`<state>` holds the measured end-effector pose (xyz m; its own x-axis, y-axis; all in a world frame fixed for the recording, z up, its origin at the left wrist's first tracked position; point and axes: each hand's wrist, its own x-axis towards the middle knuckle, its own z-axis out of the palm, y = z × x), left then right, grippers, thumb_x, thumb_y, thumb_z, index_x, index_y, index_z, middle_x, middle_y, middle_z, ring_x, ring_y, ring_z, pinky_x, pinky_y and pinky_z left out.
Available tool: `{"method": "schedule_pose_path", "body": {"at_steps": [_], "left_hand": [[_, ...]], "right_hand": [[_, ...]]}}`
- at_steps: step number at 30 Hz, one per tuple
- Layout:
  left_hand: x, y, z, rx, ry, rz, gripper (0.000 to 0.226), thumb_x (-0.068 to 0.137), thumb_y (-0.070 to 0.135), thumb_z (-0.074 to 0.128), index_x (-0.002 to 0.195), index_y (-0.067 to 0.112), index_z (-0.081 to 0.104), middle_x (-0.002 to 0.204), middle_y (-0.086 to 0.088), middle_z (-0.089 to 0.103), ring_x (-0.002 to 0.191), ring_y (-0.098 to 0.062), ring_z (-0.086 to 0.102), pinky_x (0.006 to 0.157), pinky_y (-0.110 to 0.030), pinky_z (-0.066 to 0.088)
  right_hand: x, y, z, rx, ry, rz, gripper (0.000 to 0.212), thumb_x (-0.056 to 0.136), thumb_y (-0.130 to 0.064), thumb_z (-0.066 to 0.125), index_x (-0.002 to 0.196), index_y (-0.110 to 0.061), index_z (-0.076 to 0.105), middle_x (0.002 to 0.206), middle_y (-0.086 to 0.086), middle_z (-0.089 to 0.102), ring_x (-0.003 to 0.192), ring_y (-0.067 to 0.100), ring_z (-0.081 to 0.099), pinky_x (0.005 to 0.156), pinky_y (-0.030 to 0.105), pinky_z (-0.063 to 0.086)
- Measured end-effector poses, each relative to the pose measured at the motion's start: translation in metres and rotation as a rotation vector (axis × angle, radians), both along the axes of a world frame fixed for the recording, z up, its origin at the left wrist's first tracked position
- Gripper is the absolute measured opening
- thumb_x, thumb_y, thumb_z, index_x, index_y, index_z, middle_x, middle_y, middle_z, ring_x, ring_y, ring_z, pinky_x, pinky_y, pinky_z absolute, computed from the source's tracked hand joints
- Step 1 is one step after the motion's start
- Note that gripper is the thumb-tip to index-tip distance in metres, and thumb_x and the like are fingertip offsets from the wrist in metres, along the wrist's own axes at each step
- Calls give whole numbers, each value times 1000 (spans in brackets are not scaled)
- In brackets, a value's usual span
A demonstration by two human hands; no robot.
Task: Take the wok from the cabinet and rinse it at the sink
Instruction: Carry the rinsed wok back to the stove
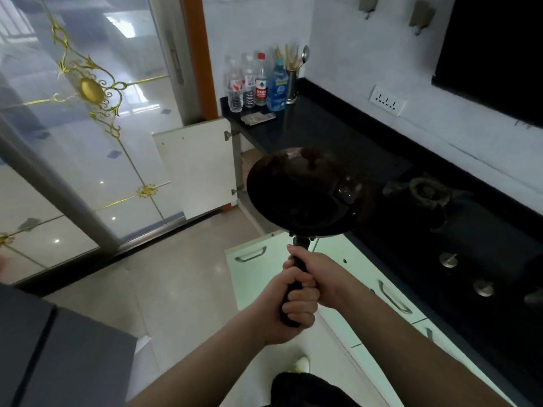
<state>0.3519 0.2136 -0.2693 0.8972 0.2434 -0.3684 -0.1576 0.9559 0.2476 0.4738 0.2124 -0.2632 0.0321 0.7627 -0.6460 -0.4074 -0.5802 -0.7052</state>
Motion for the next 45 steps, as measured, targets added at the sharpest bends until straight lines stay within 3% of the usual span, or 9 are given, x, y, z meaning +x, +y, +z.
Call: {"method": "schedule_pose_path", "body": {"at_steps": [7, 13, 17, 20, 27, 32, 35, 38, 45], "left_hand": [[53, 64, 6, 3, 88, -29, 23, 79, 11, 57, 61, 15, 43, 40, 6, 30, 26, -6, 29, 28, -17, 25], [88, 110, -2, -43, 45, -61, 24, 76, 8, 63, 63, 13, 43, 39, 5, 33, 26, -7, 31, 28, -17, 26], [95, 142, -7, -59, 5, -110, 26, 72, 6, 70, 63, 12, 46, 40, 5, 33, 26, -7, 33, 29, -16, 25], [93, 171, -16, -75, 6, -167, 24, 82, 10, 57, 61, 12, 46, 41, 5, 33, 27, -7, 33, 30, -17, 25], [85, 243, -25, -33, 27, -336, 23, 88, 13, 49, 68, 16, 39, 42, 7, 33, 29, -5, 32, 31, -17, 29], [93, 276, -33, -44, 15, -430, 25, 85, 12, 53, 63, 16, 41, 41, 6, 36, 28, -6, 34, 30, -18, 31], [104, 289, -37, -79, 2, -455, 26, 79, 9, 62, 64, 15, 41, 40, 5, 36, 27, -7, 35, 28, -18, 30], [120, 301, -42, -87, -19, -488, 28, 74, 7, 69, 64, 15, 44, 39, 5, 36, 26, -7, 35, 28, -17, 28], [165, 317, -47, -77, 31, -510, 28, 71, 7, 71, 60, 14, 47, 38, 4, 35, 25, -7, 34, 26, -16, 27]], "right_hand": [[53, 58, 0, 1, -6, -54, 41, 94, -32, 56, 59, -12, 61, 64, 1, 57, 46, 7, 55, 52, 20, 45], [87, 102, -8, -30, -6, -81, 37, 89, -34, 61, 57, -14, 62, 68, 3, 55, 57, 11, 54, 63, 23, 46], [94, 131, -15, -83, 14, -123, 38, 92, -35, 58, 62, -11, 58, 65, 3, 53, 43, 8, 50, 43, 18, 42], [91, 154, -20, -91, 44, -172, 38, 93, -33, 57, 63, -10, 59, 65, 3, 54, 38, 7, 48, 39, 18, 41], [80, 206, -29, -108, 18, -294, 41, 93, -36, 57, 60, -12, 57, 52, -2, 50, 38, 8, 38, 46, 21, 31], [81, 229, -32, -85, 16, -416, 44, 92, -35, 58, 53, -15, 63, 62, 1, 54, 52, 11, 43, 60, 25, 35], [90, 239, -31, -103, 16, -446, 44, 91, -37, 59, 53, -14, 63, 55, 0, 49, 50, 13, 34, 56, 25, 30], [103, 247, -29, -119, 17, -446, 44, 95, -36, 54, 59, -12, 58, 42, -3, 41, 36, 9, 33, 43, 19, 32], [143, 260, -32, -125, -10, -471, 42, 96, -34, 53, 61, -11, 56, 49, 0, 45, 31, 7, 36, 34, 17, 34]]}}
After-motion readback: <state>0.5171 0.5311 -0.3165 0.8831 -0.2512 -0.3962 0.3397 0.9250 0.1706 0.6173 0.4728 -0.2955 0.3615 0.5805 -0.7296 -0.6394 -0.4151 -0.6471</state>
